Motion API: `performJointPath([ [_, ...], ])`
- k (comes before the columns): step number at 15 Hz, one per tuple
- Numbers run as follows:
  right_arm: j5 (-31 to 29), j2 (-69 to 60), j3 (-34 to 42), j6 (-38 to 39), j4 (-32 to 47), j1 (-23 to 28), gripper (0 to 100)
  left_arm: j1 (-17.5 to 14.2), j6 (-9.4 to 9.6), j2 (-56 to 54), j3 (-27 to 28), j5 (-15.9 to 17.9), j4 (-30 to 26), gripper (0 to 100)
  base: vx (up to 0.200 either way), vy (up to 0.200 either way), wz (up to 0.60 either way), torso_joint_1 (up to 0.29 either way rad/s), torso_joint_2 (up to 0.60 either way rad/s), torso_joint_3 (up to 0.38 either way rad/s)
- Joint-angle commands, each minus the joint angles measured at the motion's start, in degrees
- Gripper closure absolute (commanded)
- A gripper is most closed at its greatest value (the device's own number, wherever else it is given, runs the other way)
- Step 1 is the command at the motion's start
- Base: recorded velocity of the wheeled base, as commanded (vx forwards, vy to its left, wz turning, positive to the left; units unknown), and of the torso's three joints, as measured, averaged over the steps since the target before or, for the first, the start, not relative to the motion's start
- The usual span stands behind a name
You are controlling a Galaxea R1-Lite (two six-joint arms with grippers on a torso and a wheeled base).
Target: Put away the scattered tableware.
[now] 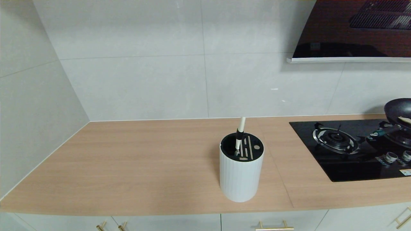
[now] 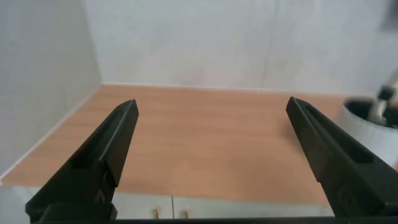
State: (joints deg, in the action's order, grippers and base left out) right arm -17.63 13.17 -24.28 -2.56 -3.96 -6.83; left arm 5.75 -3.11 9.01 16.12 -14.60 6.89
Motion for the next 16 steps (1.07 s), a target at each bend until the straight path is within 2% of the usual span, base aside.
performJointPath([
  [1, 0.2, -11.5, 2.0, -1.2, 2.8, 6.5, 0, -3.0, -1.2, -4.8, -1.8, 0.2, 0.0, 0, 0.0, 0.0, 0.0, 0.0, 0.0, 0.0],
  [3, -1.1, -13.2, 5.0, -1.4, 3.2, 6.8, 0, -5.5, -1.11, -8.9, -2.8, 1.4, -1.4, 0, 0.0, 0.0, 0.0, 0.0, 0.0, 0.0],
  [5, -2.6, -13.2, 9.0, -1.4, 1.9, 6.8, 0, -5.8, -1.29, -9.0, -5.8, 1.6, -1.4, 0, 0.0, 0.0, 0.0, 0.0, 0.0, 0.0],
  [7, -1.3, -13.2, 16.0, -1.7, 0.8, 6.8, 0, -5.8, 0.03, -9.0, -10.3, 4.8, -1.4, 0, 0.0, 0.0, 0.0, 0.0, 0.0, 0.0],
  [9, 3.7, -13.2, 22.3, -2.2, -0.5, 6.8, 0, -5.8, 2.14, -9.0, -15.1, 9.5, -1.4, 0, 0.0, 0.0, 0.0, 0.0, 0.0, 0.0],
  [10, 4.3, -13.2, 24.3, -2.3, -0.9, 6.8, 0, -5.8, 3.02, -9.0, -16.1, 9.9, -3.3, 0, 0.0, 0.0, 0.0, 0.0, 0.0, 0.0],
  [11, 4.4, -13.2, 24.3, -2.0, 0.7, 6.8, 0, -5.8, 3.2, -9.0, -16.1, 9.9, -5.9, 0, 0.0, 0.0, 0.0, 0.0, 0.0, 0.0],
  [14, 5.1, -13.1, 24.3, -2.1, 0.6, 6.7, 0, -5.8, 3.72, -9.0, -16.1, 10.5, -6.4, 0, 0.0, 0.0, 0.0, 0.0, 0.0, 0.0],
  [15, 5.7, -13.1, 24.3, -2.2, 0.5, 6.7, 0, -5.8, 3.64, -9.0, -16.1, 10.5, -6.4, 0, 0.0, 0.0, 0.0, 0.0, 0.0, 0.0],
  [16, 6.0, -13.1, 24.3, -2.1, 0.6, 6.7, 0, -5.8, 2.58, -9.0, -16.1, 10.5, -6.5, 0, 0.0, 0.0, 0.0, 0.0, 0.0, 0.0],
])
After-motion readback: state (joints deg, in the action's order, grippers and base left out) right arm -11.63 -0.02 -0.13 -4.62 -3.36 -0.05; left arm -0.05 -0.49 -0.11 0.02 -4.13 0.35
